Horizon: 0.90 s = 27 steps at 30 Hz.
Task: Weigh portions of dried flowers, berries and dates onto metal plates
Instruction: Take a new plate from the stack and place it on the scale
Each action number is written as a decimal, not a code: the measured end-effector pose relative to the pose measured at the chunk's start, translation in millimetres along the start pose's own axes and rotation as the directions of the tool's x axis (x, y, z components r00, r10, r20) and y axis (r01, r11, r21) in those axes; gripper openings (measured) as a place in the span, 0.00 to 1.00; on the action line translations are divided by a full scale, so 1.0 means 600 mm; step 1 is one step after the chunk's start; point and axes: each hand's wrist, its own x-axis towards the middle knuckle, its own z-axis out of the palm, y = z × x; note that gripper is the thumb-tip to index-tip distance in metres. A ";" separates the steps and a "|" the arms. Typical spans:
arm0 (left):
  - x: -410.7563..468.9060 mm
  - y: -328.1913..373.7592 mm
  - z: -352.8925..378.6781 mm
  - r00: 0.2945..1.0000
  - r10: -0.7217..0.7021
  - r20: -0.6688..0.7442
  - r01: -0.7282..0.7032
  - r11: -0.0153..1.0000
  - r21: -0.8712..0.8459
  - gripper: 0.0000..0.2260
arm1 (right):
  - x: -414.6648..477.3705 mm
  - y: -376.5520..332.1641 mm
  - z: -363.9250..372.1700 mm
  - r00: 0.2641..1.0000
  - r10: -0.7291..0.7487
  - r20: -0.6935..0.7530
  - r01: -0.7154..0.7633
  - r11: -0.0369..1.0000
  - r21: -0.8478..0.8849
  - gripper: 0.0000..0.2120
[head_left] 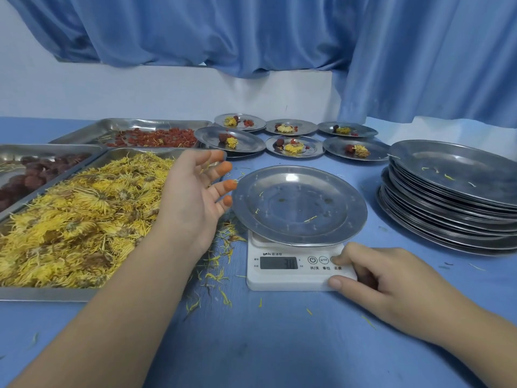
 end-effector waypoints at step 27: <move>-0.020 -0.012 0.016 0.962 0.258 0.092 -0.274 0.889 0.366 0.06 | 0.015 -0.028 -0.013 0.916 0.004 -0.401 0.013 0.999 0.038 0.06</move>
